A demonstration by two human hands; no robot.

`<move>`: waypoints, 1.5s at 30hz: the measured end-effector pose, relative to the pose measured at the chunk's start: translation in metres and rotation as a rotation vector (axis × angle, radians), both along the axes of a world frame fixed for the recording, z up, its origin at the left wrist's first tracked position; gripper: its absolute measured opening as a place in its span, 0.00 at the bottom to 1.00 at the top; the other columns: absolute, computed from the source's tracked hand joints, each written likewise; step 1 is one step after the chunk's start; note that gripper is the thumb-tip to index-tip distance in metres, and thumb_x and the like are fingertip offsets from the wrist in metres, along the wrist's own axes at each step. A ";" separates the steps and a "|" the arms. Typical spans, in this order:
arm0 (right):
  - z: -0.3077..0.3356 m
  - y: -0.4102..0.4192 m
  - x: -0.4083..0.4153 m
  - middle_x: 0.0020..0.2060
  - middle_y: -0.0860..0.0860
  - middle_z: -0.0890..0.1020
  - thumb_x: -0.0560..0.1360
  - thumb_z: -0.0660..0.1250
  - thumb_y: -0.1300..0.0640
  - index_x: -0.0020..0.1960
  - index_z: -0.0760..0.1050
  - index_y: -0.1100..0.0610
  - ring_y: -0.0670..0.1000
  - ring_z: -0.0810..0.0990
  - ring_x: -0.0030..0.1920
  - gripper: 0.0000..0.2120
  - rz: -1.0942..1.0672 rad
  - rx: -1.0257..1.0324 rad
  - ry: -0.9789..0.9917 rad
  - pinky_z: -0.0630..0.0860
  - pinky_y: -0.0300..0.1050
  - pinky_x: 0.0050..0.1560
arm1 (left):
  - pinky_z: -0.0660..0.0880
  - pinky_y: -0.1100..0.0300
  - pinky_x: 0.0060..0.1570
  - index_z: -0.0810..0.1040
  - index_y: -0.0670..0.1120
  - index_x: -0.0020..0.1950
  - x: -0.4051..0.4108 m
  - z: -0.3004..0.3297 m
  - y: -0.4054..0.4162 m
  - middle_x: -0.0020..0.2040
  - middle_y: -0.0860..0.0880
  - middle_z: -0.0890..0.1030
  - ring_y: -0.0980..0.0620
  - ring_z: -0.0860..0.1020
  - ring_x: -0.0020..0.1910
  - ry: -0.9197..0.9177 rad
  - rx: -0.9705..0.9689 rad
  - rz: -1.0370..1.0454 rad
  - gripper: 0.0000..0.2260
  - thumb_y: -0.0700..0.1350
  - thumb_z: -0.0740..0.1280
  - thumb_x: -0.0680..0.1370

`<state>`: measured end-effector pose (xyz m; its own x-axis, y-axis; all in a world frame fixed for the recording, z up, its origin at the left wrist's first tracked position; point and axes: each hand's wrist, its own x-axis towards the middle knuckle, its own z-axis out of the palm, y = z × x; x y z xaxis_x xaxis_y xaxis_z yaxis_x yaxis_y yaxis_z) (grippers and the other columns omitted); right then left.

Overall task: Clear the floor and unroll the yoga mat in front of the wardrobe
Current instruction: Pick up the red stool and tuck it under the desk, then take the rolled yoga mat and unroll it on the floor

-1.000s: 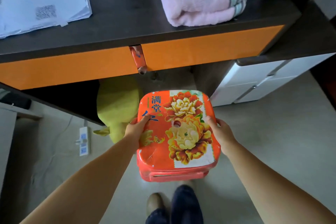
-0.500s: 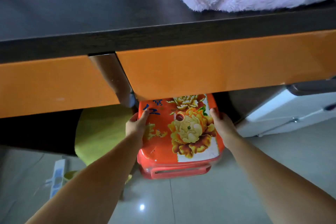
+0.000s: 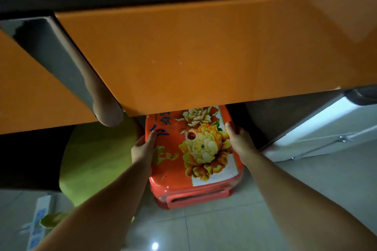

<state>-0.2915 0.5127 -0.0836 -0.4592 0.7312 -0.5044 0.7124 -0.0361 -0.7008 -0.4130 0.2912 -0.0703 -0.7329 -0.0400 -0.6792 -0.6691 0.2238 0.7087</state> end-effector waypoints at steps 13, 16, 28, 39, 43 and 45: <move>0.134 -0.048 0.055 0.67 0.59 0.74 0.79 0.58 0.47 0.73 0.63 0.57 0.61 0.76 0.63 0.25 0.411 0.168 -0.307 0.74 0.54 0.62 | 0.76 0.58 0.50 0.73 0.44 0.68 0.069 0.134 0.024 0.57 0.39 0.81 0.41 0.80 0.55 0.074 -0.398 -0.544 0.22 0.50 0.66 0.76; 0.194 -0.059 0.094 0.58 0.60 0.80 0.79 0.57 0.51 0.59 0.73 0.57 0.60 0.79 0.57 0.14 0.457 0.197 -0.330 0.76 0.47 0.52 | 0.67 0.63 0.31 0.80 0.40 0.60 0.098 0.201 0.034 0.37 0.44 0.79 0.47 0.75 0.34 0.071 -0.333 -0.770 0.15 0.46 0.64 0.78; 0.474 -0.125 0.265 0.60 0.60 0.78 0.79 0.54 0.54 0.56 0.75 0.59 0.61 0.77 0.59 0.14 0.221 0.325 -0.529 0.73 0.48 0.53 | 0.74 0.54 0.61 0.78 0.42 0.62 0.242 0.467 0.039 0.63 0.43 0.79 0.44 0.77 0.62 0.591 -0.432 -1.710 0.16 0.46 0.61 0.78; 0.597 -0.242 0.503 0.62 0.58 0.78 0.79 0.54 0.54 0.63 0.73 0.60 0.59 0.77 0.60 0.18 -0.209 0.376 -0.694 0.74 0.48 0.58 | 0.74 0.54 0.59 0.71 0.50 0.68 0.477 0.586 -0.001 0.66 0.48 0.76 0.46 0.76 0.62 1.123 -0.162 -2.185 0.20 0.50 0.62 0.76; 0.614 -0.299 0.576 0.62 0.56 0.77 0.79 0.53 0.55 0.66 0.70 0.57 0.57 0.77 0.59 0.18 -0.360 0.359 -0.712 0.73 0.48 0.51 | 0.73 0.55 0.55 0.71 0.49 0.67 0.559 0.602 -0.030 0.65 0.48 0.77 0.47 0.78 0.59 1.178 -0.074 -2.286 0.19 0.49 0.62 0.77; 0.618 -0.349 0.627 0.61 0.54 0.78 0.79 0.53 0.55 0.66 0.70 0.56 0.56 0.77 0.58 0.18 -0.446 0.329 -0.755 0.71 0.46 0.47 | 0.73 0.55 0.55 0.73 0.47 0.65 0.618 0.608 -0.063 0.63 0.48 0.77 0.47 0.78 0.58 1.200 0.019 -2.368 0.17 0.48 0.61 0.77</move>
<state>0.3357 0.1634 0.5340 0.2627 0.9200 -0.2908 0.9512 -0.2976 -0.0822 0.2054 0.2279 0.5380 0.4954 0.8394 -0.2234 0.8273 -0.3776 0.4160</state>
